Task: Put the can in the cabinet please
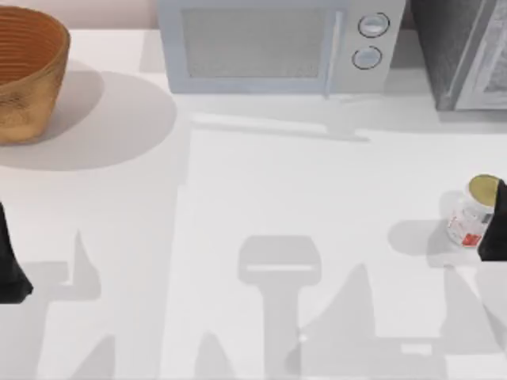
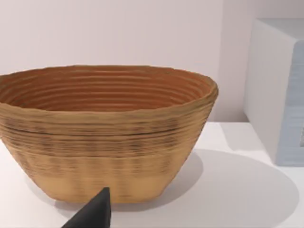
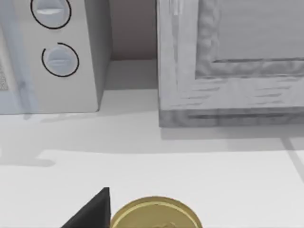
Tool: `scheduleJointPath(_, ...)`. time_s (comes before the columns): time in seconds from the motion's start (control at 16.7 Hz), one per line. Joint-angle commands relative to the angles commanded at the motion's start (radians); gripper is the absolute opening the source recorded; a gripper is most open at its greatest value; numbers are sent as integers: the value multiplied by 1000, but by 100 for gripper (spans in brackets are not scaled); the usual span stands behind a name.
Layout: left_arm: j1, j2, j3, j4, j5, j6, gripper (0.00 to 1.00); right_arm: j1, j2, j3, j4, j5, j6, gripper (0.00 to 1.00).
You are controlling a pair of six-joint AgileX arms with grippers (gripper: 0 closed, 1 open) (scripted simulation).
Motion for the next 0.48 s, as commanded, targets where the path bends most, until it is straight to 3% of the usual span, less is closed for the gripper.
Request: scheduleJointPath(0.48, 0, 0, 0, 0, 0, 0, 100, 134, 648, 19, 490, 134, 52, 100)
